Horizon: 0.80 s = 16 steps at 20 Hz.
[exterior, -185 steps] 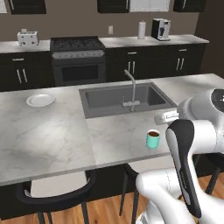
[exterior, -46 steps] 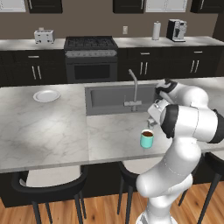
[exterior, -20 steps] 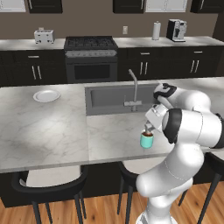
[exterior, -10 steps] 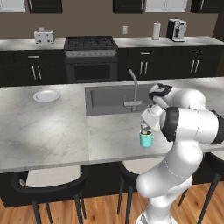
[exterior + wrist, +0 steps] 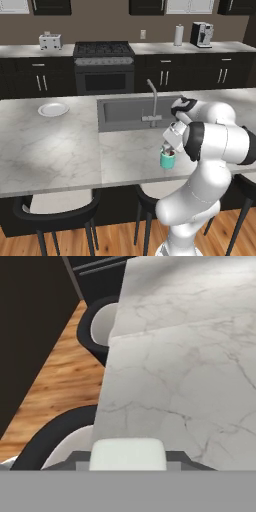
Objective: Pick up the marshmallow and place it in the cup of hot chocolate on the dining counter.
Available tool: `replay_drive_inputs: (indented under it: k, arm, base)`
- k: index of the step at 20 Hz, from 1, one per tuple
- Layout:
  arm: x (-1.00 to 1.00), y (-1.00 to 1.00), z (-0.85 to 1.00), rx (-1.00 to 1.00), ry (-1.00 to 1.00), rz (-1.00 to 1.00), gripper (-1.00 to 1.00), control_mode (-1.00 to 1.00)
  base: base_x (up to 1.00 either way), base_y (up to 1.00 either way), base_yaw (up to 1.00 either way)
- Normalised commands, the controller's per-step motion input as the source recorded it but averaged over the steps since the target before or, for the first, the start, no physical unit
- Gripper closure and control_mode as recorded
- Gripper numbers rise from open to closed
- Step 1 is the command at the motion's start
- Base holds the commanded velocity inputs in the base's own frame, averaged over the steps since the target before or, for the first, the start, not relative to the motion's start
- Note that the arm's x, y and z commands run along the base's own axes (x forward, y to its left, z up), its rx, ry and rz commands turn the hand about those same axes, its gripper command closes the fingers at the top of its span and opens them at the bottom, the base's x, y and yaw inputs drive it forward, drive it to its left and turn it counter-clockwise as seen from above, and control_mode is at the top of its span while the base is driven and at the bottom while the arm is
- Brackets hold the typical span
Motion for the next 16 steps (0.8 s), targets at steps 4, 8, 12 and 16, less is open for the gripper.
replay_drive_inputs:
  k: [4,8,12,16]
  arm:
    - [0.02,0.00,0.00,0.00,0.00,0.00,-1.00,-1.00]
    - [-0.01,0.00,0.00,0.00,0.00,0.00,-1.00,-1.00]
    - [-0.12,0.00,0.04,0.00,0.00,0.00,-1.00,-1.00]
    - [-0.20,0.00,0.68,0.00,-0.02,0.00,-1.00,-1.00]
  base:
    - [0.00,0.00,0.00]
    - [0.00,0.00,0.00]
    - [0.00,0.00,0.00]
    - [0.00,0.00,0.00]
